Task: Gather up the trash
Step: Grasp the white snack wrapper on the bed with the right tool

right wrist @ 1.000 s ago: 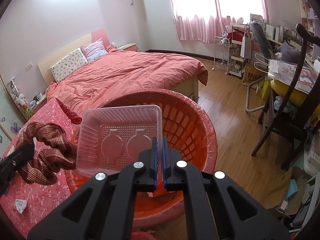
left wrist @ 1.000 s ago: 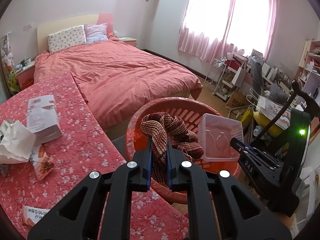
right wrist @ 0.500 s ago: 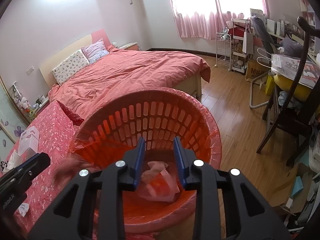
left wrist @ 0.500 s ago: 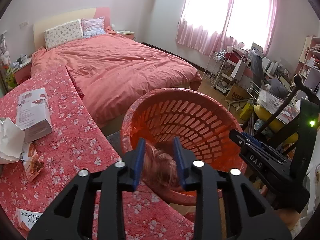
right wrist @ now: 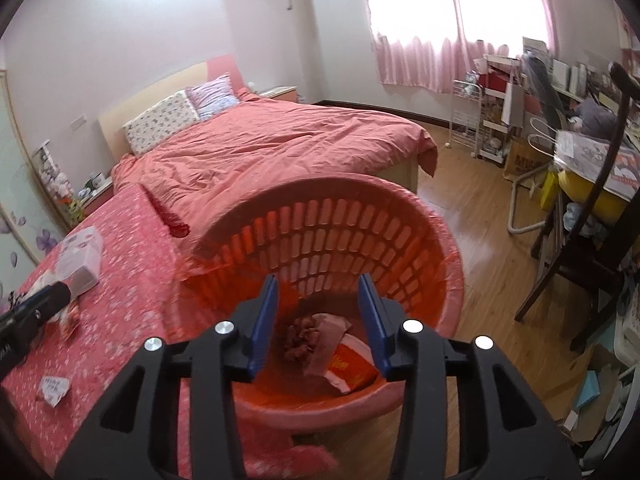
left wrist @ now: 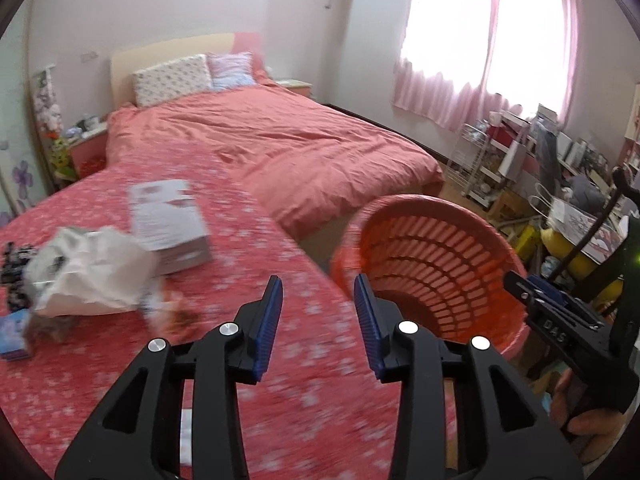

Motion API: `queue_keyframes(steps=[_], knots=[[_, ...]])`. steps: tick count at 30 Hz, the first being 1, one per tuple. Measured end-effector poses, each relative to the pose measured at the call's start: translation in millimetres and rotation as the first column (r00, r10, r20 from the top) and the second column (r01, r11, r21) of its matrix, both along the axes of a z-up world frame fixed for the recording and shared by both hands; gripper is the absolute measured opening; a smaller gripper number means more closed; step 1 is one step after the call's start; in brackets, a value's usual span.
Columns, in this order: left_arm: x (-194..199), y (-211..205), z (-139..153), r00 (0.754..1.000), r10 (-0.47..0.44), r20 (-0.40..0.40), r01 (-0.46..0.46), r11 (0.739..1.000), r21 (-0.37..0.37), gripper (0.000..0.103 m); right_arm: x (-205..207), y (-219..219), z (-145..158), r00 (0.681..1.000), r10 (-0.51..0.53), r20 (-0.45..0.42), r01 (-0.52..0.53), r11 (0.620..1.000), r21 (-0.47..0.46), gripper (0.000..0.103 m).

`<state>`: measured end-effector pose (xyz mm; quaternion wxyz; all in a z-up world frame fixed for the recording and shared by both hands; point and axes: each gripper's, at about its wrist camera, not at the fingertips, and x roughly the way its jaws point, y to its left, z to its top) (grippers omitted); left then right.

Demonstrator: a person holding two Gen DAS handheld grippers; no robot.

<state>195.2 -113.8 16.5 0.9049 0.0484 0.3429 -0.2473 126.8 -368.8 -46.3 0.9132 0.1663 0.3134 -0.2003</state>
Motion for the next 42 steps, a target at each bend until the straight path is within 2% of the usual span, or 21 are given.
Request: queue_keyframes(steps=[6,11,14,23,26,28,30,34,42], knots=[[-4.6,57.5,6.5,0.993,0.104,0.055,-0.106,0.994,0.04,0.042,-1.4,47.4,11.9,0.994,0.11,0.01,-0.109,0.994,-0.017,0.044],[-2.7,123.8,7.7,0.971,0.232,0.058,-0.235,0.971,0.038,0.043,2.1,106.8,21.3,0.968,0.25,0.015,-0.25,0.968,-0.021,0.044],[-0.7,159.1,6.3,0.95,0.309,0.056,-0.311,0.95,0.039,0.048,5.4,148.6,22.8,0.938,0.347,0.008,-0.347,0.937,-0.032,0.044],[-0.3,248.7,-7.4,0.882,0.47,0.037,-0.471,0.88,0.054,0.05,21.3,255.3,11.2,0.834,0.551,-0.02,-0.551,0.834,-0.03,0.044],[-0.6,270.1,-12.0,0.865,0.502,0.024,-0.502,0.863,0.053,0.052,27.3,275.3,3.5,0.809,0.586,-0.04,-0.587,0.809,-0.02,0.046],[0.2,282.2,-15.0,0.856,0.517,0.014,-0.517,0.854,0.055,0.052,30.4,287.0,-1.2,0.798,0.6,-0.053,-0.602,0.798,-0.023,0.053],[0.1,290.9,-18.7,0.85,0.526,0.005,-0.525,0.849,0.056,0.052,33.3,295.6,-7.9,0.79,0.608,-0.076,-0.611,0.791,-0.034,0.055],[2.4,303.8,-23.3,0.839,0.544,-0.018,-0.543,0.839,0.049,0.052,43.0,302.0,-21.8,0.789,0.6,-0.134,-0.609,0.792,-0.04,0.056],[10.7,308.3,-28.4,0.838,0.544,-0.043,-0.542,0.839,0.046,0.052,55.5,306.9,-29.3,0.779,0.599,-0.183,-0.616,0.786,-0.048,0.055]])
